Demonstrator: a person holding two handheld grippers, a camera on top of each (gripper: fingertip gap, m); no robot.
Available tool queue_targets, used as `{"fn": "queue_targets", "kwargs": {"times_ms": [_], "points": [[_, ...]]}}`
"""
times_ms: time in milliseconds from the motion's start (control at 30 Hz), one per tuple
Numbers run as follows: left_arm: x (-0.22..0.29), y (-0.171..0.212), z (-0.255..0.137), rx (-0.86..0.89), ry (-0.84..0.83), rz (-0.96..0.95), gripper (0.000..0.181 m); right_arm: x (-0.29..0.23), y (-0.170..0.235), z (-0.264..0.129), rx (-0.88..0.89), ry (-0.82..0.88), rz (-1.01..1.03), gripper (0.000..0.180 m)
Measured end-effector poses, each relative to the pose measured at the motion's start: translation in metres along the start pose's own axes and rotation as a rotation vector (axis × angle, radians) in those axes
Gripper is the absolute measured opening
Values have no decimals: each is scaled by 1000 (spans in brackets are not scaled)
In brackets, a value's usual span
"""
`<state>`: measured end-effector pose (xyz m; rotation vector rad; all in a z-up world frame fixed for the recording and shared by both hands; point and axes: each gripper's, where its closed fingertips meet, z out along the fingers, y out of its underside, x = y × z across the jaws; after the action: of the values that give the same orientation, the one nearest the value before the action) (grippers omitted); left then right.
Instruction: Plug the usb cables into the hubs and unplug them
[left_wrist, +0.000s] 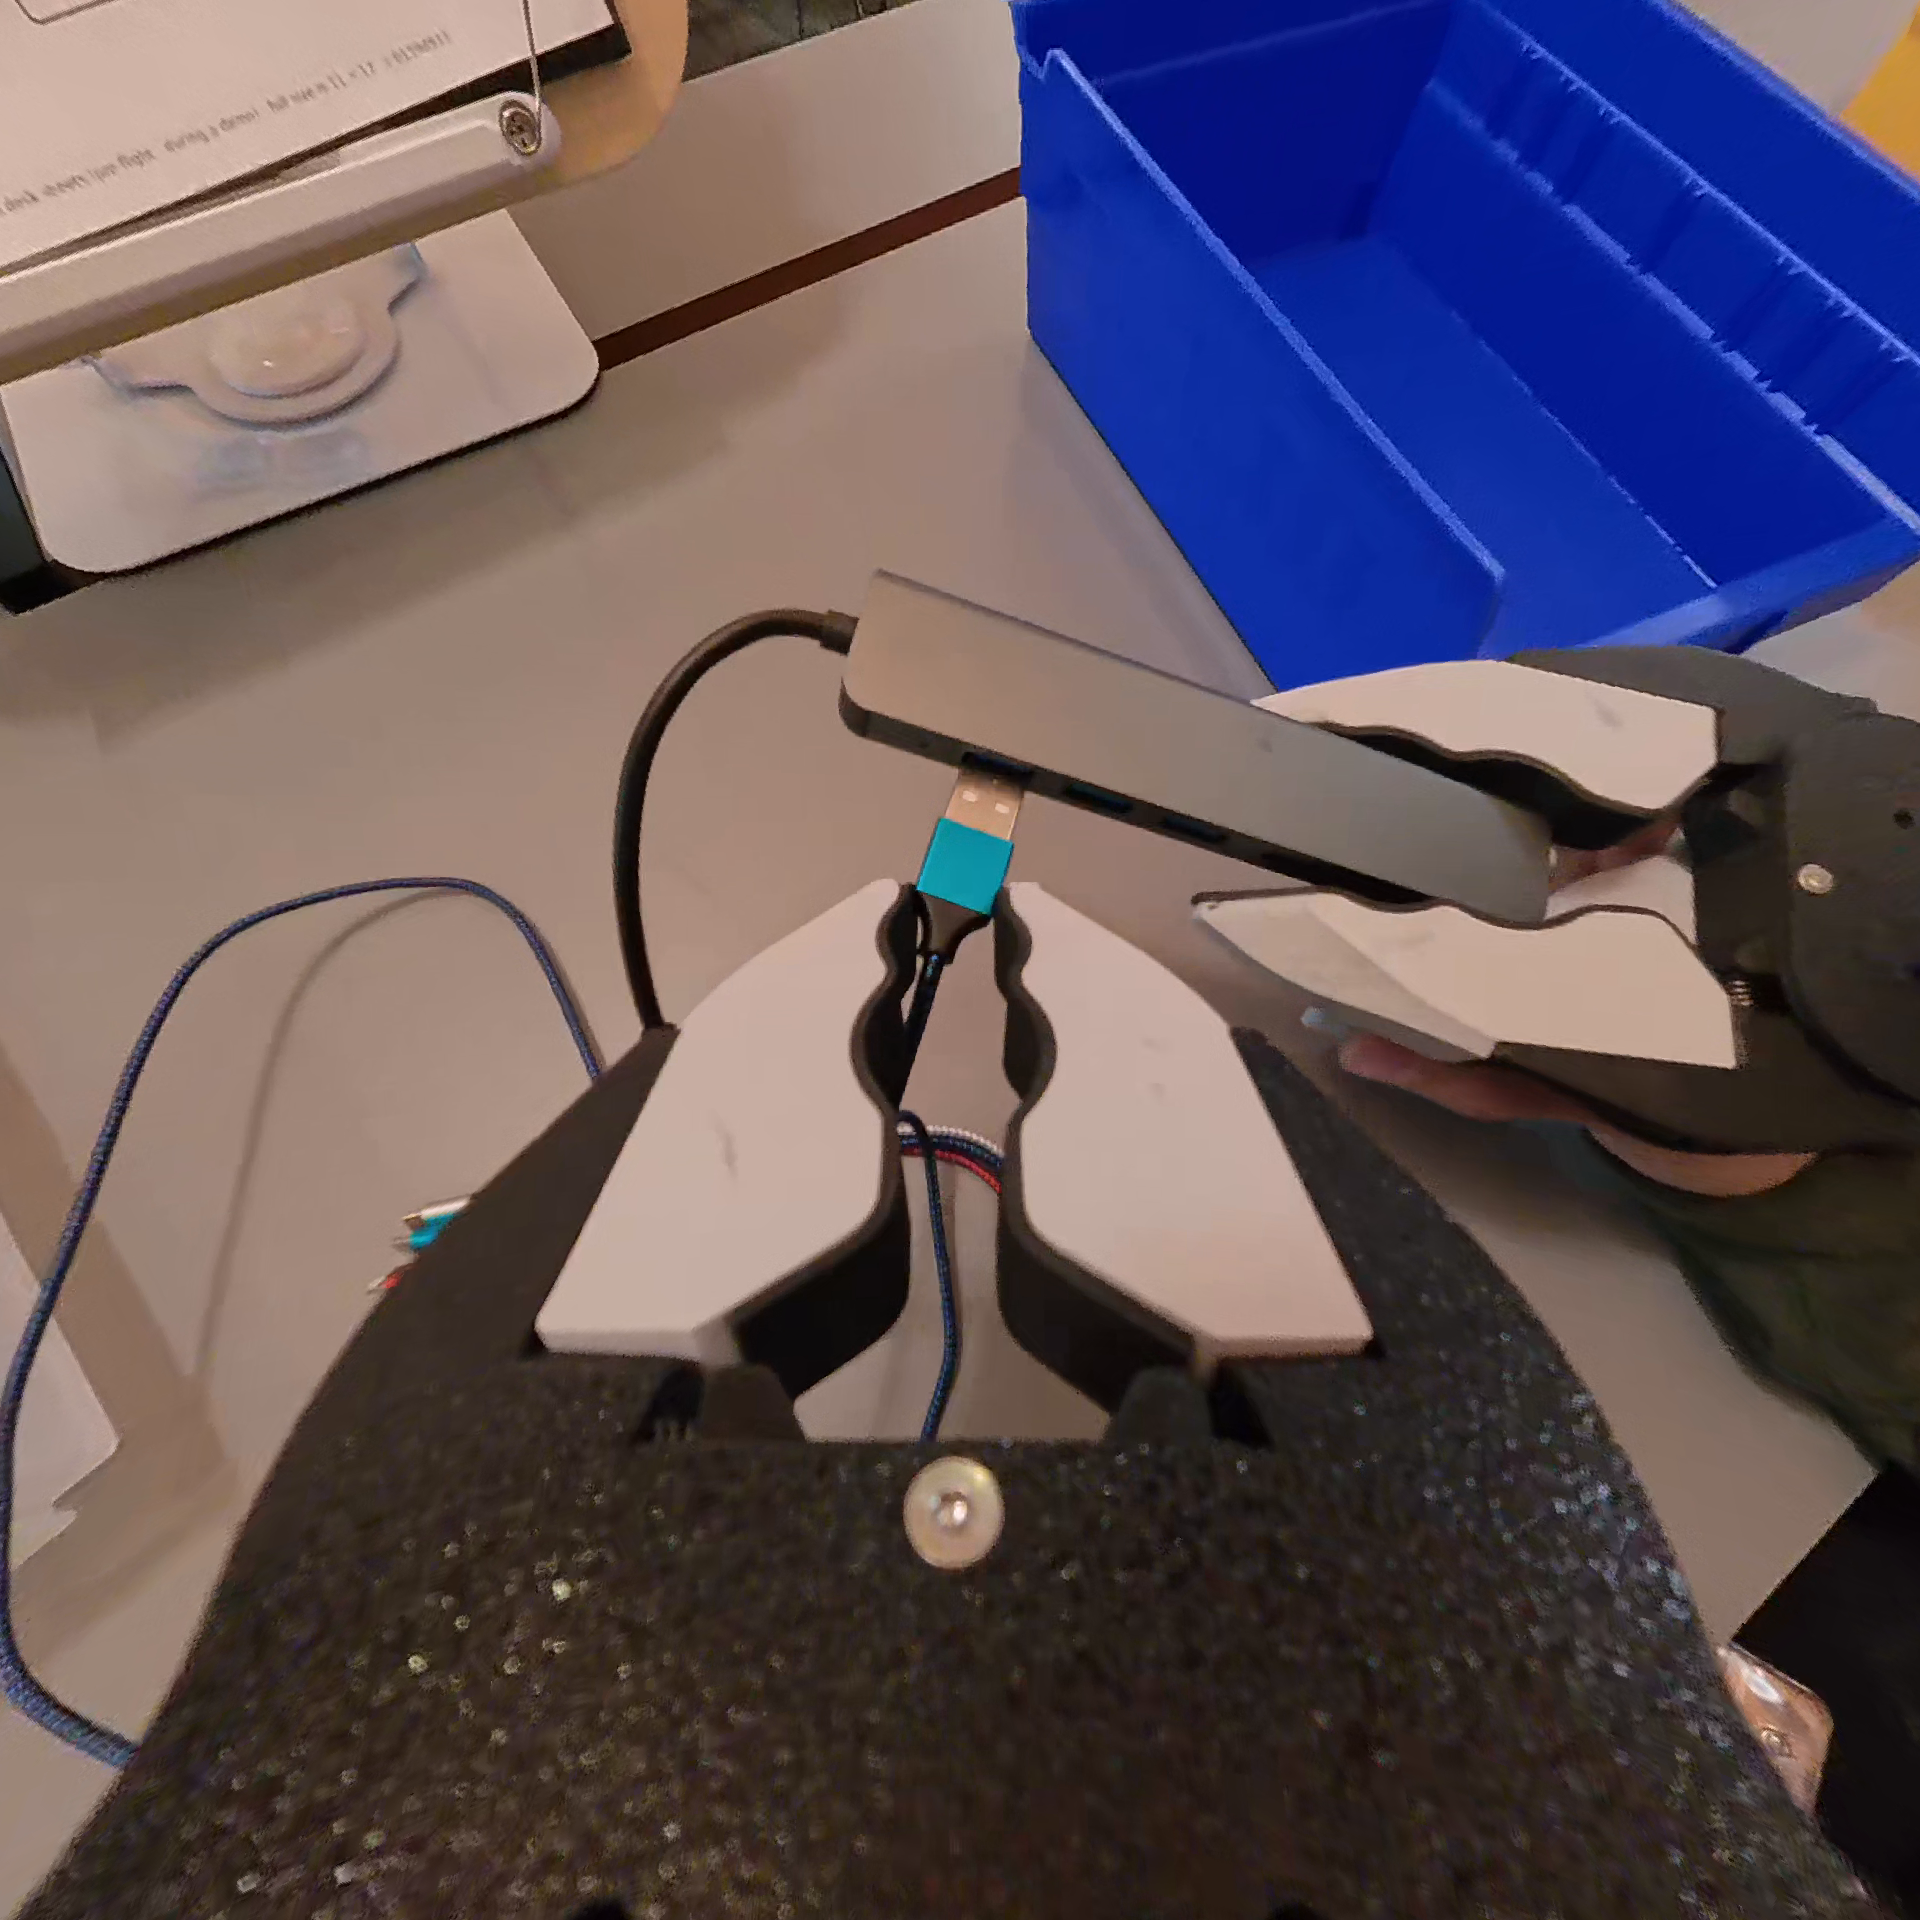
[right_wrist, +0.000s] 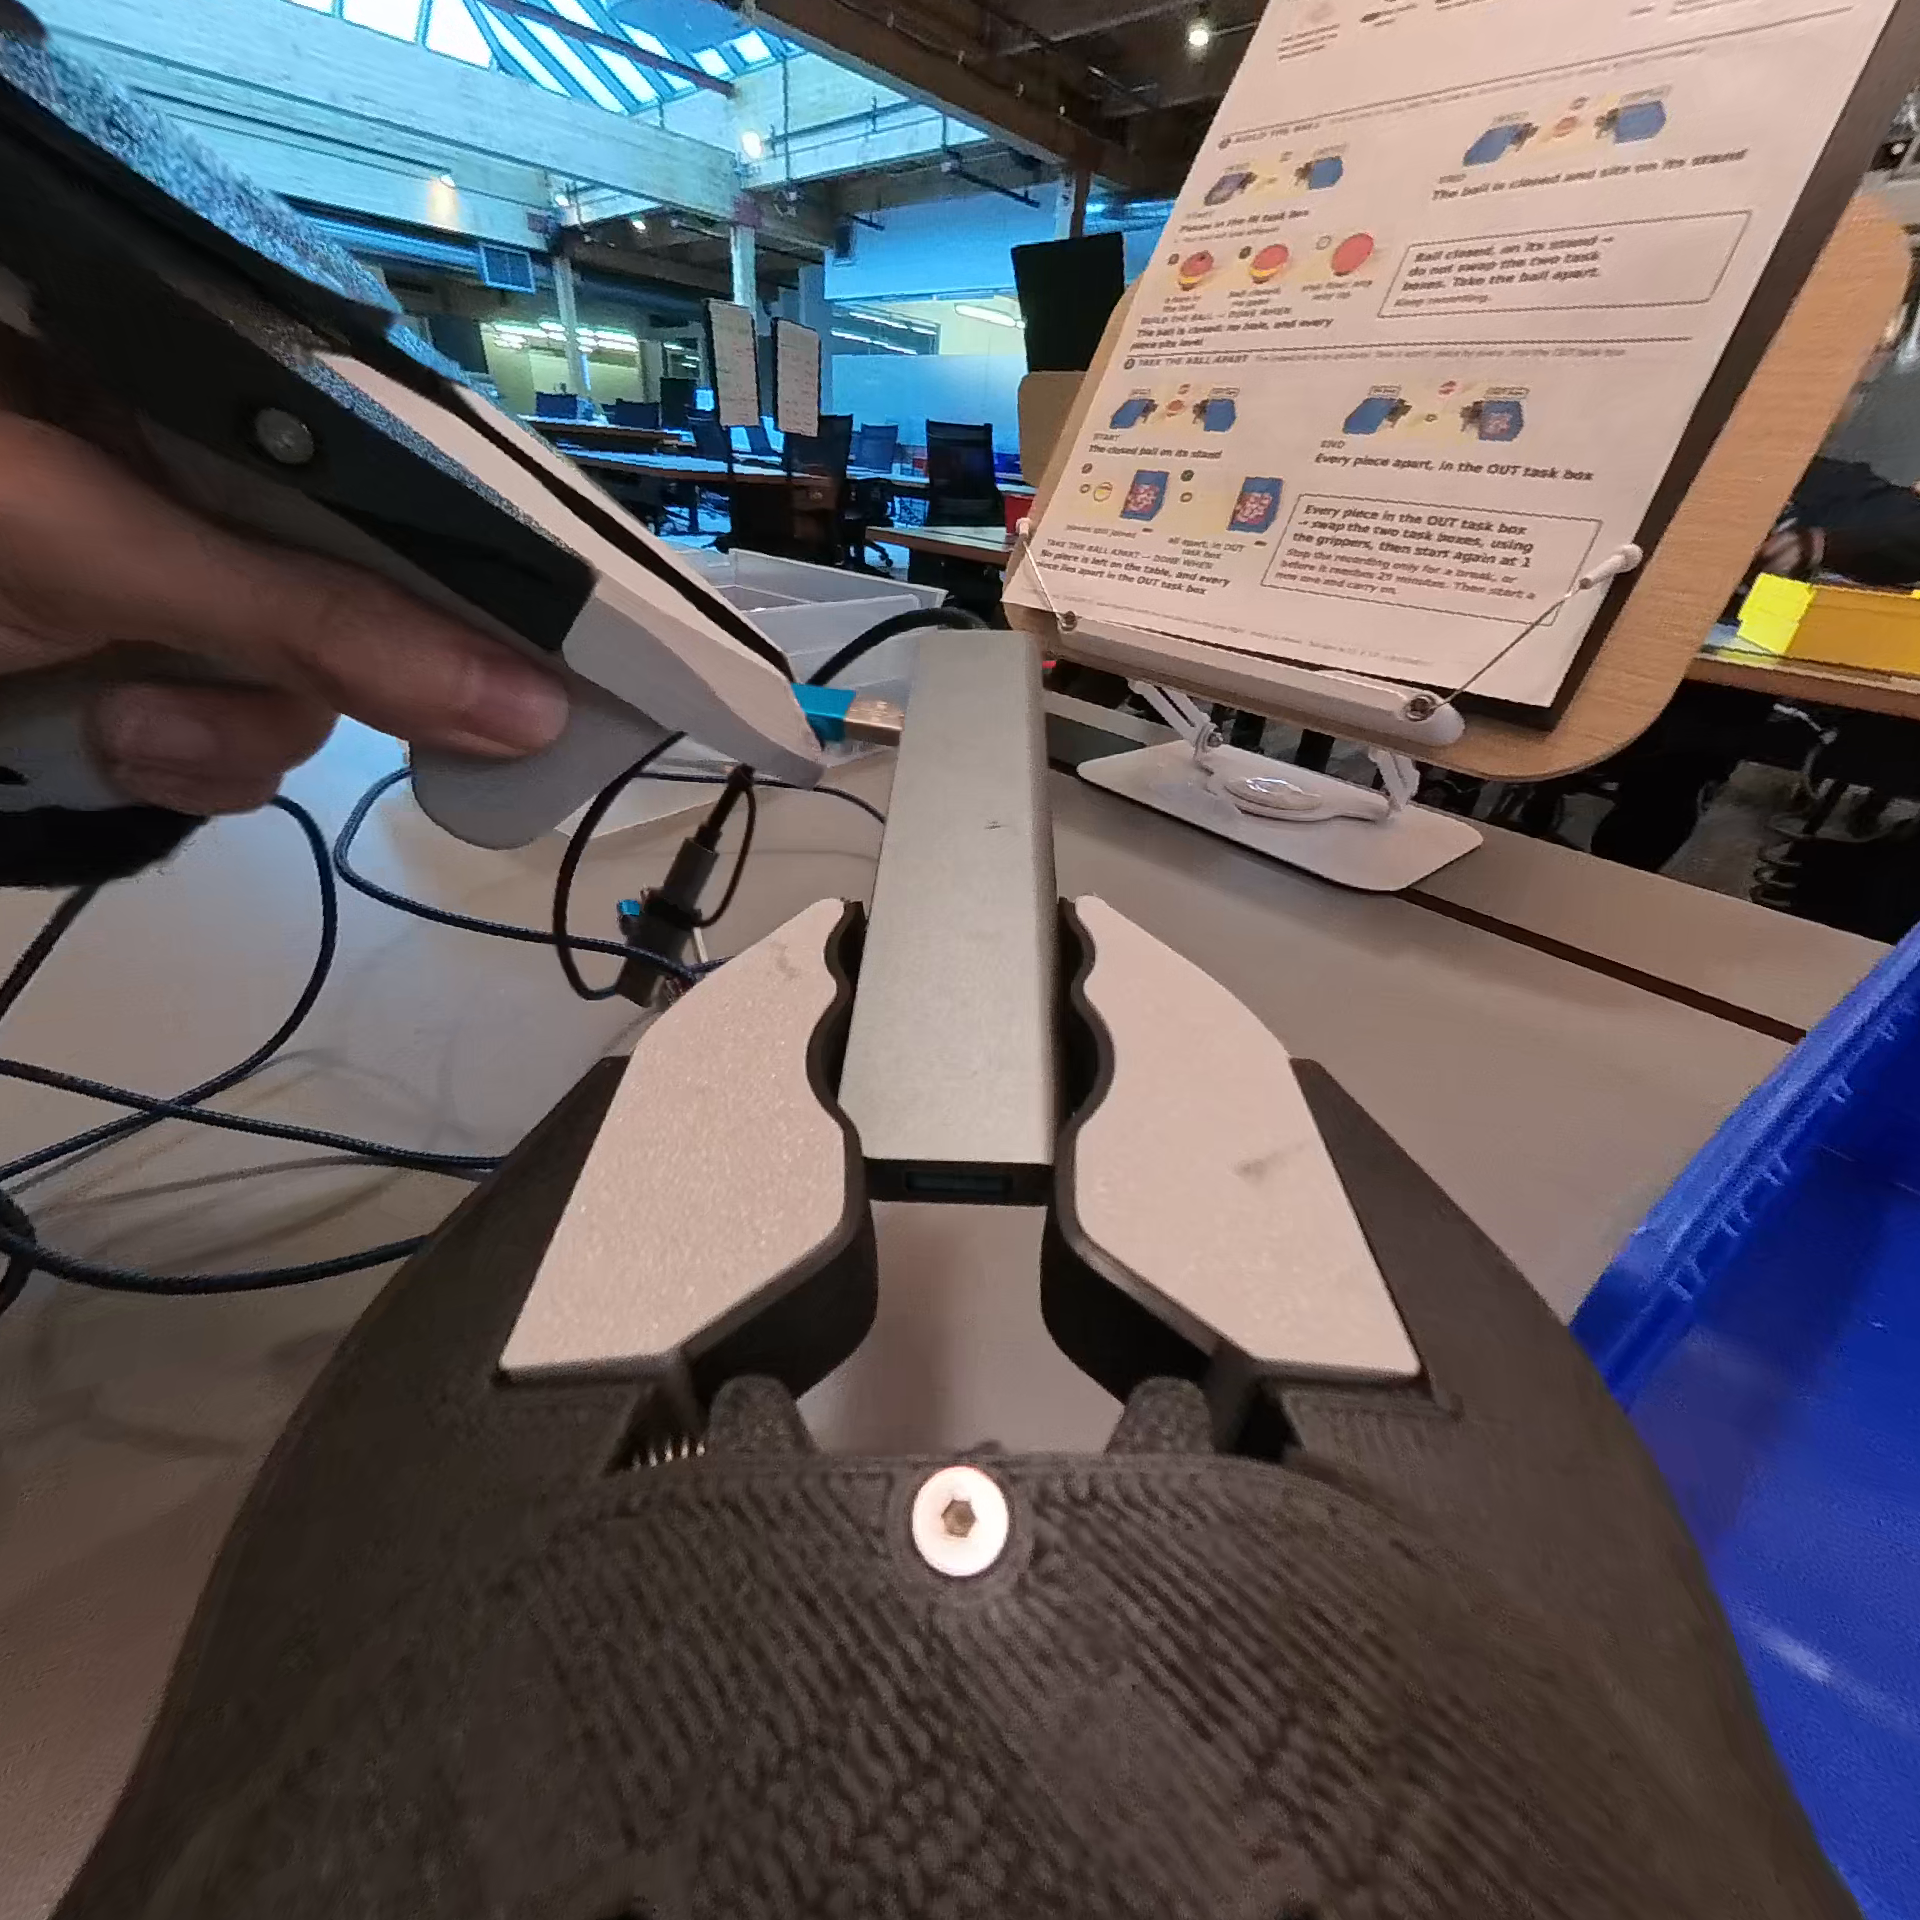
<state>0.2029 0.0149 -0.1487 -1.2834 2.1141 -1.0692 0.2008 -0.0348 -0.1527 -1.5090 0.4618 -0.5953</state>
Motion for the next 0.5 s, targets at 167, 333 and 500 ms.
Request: {"fn": "queue_targets", "kwargs": {"times_ms": [167, 333, 500], "points": [[3, -5, -1, 57, 30, -27, 13, 1, -1, -1, 9, -10, 18, 36], [4, -1, -2, 48, 15, -8, 13, -2, -2, -1, 16, -28, 15, 36], [0, -2, -4, 62, -17, 11, 13, -8, -1, 0, 10, -37, -6, 36]]}}
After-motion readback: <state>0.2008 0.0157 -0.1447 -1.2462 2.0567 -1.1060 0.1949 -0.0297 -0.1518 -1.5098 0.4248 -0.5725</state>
